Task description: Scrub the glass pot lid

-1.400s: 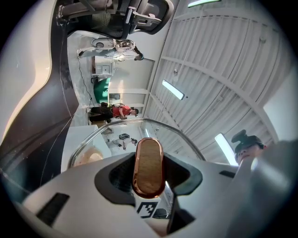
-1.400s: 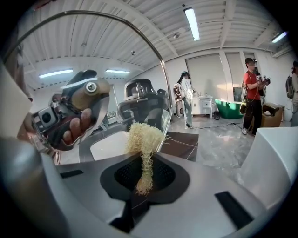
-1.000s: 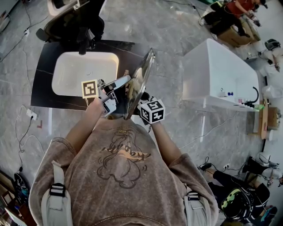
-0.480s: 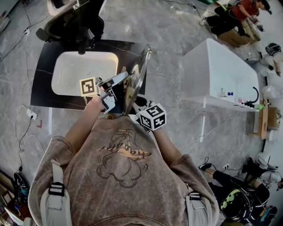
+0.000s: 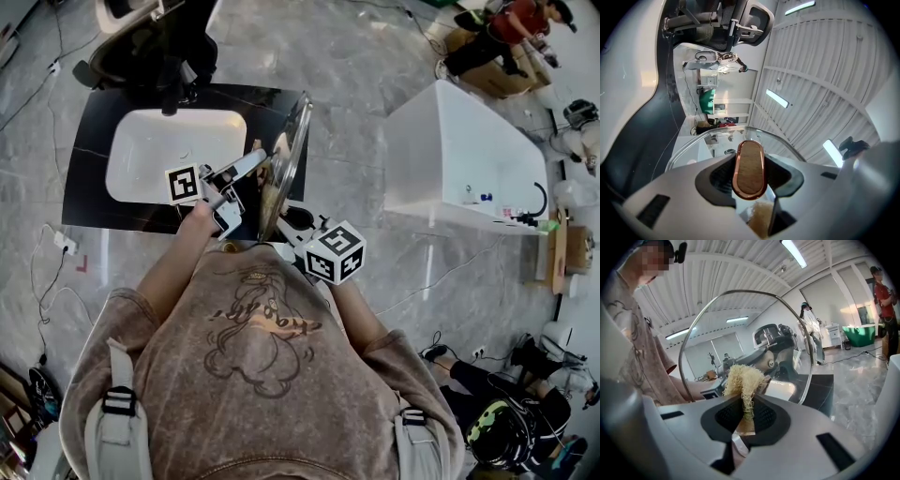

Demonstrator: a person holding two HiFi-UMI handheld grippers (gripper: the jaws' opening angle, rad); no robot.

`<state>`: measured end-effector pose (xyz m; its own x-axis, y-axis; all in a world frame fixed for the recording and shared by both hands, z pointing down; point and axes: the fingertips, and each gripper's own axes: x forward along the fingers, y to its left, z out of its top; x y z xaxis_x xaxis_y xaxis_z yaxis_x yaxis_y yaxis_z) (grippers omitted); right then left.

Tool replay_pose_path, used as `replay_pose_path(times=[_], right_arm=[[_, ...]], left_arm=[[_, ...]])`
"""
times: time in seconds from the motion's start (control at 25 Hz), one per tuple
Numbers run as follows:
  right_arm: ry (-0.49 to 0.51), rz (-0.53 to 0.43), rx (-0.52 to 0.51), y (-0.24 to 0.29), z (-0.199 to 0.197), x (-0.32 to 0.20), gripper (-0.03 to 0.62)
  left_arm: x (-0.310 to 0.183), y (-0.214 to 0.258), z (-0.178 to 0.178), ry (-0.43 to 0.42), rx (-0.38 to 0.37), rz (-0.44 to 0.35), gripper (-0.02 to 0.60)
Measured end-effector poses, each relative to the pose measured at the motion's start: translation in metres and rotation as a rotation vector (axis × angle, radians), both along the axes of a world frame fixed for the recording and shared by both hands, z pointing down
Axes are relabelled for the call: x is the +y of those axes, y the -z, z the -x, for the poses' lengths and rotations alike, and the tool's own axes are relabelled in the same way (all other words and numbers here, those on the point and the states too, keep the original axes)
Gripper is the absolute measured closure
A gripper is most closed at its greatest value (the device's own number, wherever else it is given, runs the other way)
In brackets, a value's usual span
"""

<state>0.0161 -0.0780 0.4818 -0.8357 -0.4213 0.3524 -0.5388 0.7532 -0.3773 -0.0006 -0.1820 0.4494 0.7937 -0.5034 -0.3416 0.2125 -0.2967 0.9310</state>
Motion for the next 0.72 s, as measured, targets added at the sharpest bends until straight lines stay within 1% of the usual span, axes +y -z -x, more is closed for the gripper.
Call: replay_pose_path(times=[0.28, 0.52, 0.72], right_arm=[[-0.038, -0.033, -0.085, 0.037, -0.002, -0.013, 0.553], [-0.086, -0.067, -0.096, 0.054, -0.007, -0.034, 0.553], [-0.138, -0.102, -0.101, 0.067, -0.016, -0.069, 0.553]], left_arm=[[0.002, -0.006, 0.000, -0.007, -0.001, 0.014, 0.400], [0.007, -0.009, -0.002, -0.019, 0.000, 0.018, 0.400], [0.003, -0.008, -0.006, -0.034, 0.008, 0.021, 0.400]])
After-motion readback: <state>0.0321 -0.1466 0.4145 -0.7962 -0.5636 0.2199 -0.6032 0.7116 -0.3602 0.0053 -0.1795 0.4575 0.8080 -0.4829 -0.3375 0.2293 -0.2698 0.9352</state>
